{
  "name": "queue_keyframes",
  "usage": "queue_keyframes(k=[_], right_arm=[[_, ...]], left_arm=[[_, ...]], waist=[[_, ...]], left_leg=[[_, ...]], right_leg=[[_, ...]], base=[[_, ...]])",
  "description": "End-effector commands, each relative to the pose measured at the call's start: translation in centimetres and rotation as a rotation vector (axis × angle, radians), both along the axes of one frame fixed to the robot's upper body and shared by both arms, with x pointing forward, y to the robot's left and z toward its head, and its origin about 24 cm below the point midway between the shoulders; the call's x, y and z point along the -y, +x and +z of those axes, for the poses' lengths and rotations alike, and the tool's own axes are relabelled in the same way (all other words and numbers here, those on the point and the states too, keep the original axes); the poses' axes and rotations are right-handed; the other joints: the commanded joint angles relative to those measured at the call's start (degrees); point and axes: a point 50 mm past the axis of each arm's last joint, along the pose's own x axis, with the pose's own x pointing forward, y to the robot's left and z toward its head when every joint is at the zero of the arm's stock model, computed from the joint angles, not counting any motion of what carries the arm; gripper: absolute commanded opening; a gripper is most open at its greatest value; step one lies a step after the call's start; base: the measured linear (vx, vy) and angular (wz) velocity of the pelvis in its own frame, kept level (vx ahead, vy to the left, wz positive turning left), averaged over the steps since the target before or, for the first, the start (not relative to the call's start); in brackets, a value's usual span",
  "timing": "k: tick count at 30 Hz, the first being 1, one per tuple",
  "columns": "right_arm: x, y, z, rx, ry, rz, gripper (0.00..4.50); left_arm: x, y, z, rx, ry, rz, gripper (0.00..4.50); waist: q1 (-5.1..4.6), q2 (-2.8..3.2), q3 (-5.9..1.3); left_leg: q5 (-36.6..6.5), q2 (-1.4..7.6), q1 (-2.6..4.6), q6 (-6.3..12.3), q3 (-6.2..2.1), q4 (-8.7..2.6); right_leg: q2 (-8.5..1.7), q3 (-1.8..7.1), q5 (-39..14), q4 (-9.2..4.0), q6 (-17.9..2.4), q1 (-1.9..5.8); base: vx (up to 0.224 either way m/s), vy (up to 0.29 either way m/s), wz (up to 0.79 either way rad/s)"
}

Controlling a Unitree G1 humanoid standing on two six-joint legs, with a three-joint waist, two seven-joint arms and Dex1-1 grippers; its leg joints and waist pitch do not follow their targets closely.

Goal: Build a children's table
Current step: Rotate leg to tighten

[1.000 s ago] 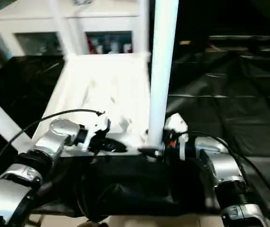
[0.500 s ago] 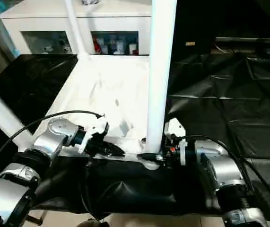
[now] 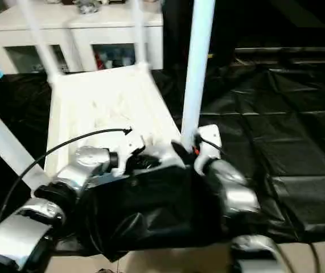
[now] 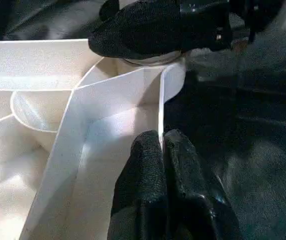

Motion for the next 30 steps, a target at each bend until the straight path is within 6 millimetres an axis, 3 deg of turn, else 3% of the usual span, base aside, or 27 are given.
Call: queue_keyframes(k=[1,2,7,8,14,16,18,21,25,30], right_arm=[[-5.1,-1.5,-1.8,-0.062,0.008,0.208,2.99],[-5.1,-1.5,-1.7,-0.049,0.018,0.221,3.34],[-4.6,-1.4,-0.9,-0.003,0.027,0.281,3.54],[-4.0,-1.6,-0.4,0.017,0.023,0.353,3.77],[-1.5,-2.7,0.7,0.034,-0.012,0.588,3.77],[-0.7,-3.1,0.9,0.026,-0.025,0.645,3.77],[0.6,-3.7,1.3,0.005,-0.065,0.742,3.77],[1.9,-4.0,1.5,-0.023,-0.097,0.787,3.77],[3.0,-4.3,1.9,-0.059,-0.086,0.827,3.77],[2.8,-4.5,2.0,-0.07,-0.061,0.853,3.52]], left_arm=[[3.8,-0.4,1.4,0.046,-0.102,-0.07,0.0],[3.8,-0.5,1.4,0.047,-0.1,-0.075,0.0],[3.4,-0.7,1.2,0.046,-0.076,-0.119,0.0],[2.9,-0.9,1.0,0.032,-0.064,-0.162,0.0],[1.1,-1.3,0.8,-0.008,0.006,-0.299,0.0],[0.4,-1.3,0.8,-0.02,0.034,-0.337,0.0],[-0.8,-1.4,1.0,-0.044,0.077,-0.4,0.0],[-1.8,-1.5,1.1,-0.063,0.1,-0.448,0.0],[-3.1,-1.4,1.3,-0.085,0.131,-0.481,0.0],[-3.5,-1.3,1.5,-0.088,0.126,-0.48,0.0]], waist=[[-0.17,-1.19,-2.65],[-0.09,-1.06,-2.71],[0.14,-1.02,-2.98],[0.2,-0.84,-3.0],[1.28,-0.91,-3.52],[1.59,-0.77,-3.7],[2.01,-0.28,-4.02],[2.55,-0.6,-4.3],[3.33,-0.56,-4.07],[3.43,-0.74,-3.63]], left_leg=[[-28.6,2.28,1.67,-0.62,-2.11,-5.31],[-27.9,2.41,1.49,-0.34,-2.14,-5.53],[-25.1,2.59,1.25,0.71,-1.7,-5.74],[-25.0,2.59,1.41,0.93,-1.53,-5.66],[-17.7,2.84,0.81,4.16,-0.94,-4.95],[-15.5,2.92,0.69,5.06,-0.92,-4.71],[-12.0,2.97,0.68,6.52,-0.88,-4.22],[-9.0,2.97,0.94,7.99,-0.72,-3.69],[-9.7,3.1,0.99,8.26,-0.63,-3.76],[-15.1,3.28,1.07,4.63,-0.85,-4.45]], right_leg=[[-1.89,0.84,-34.5,-5.95,-4.8,0.65],[-1.85,0.9,-33.0,-5.84,-5.1,0.82],[-1.71,1.22,-24.8,-5.16,-8.2,1.27],[-1.63,1.27,-23.7,-5.18,-8.7,1.25],[-1.6,1.29,-14.7,-3.93,-11.8,2.21],[-1.69,1.18,-12.3,-3.55,-12.7,2.36],[-1.58,1.16,-6.1,-2.76,-14.4,2.51],[-1.41,1.02,-0.5,-1.98,-16.4,2.54],[-1.55,1.12,-1.8,-2.06,-16.6,2.38],[-1.7,1.27,-10.6,-2.72,-15.0,2.24]], base=[[0.0,0.0,0.0],[0.0,0.0,0.0],[0.0,0.0,0.0],[0.0,0.0,0.0],[0.0,0.0,0.0],[0.0,0.0,0.0],[0.055,-0.012,0.0],[0.036,-0.006,0.0],[0.0,0.0,0.0],[0.0,0.0,0.0]])
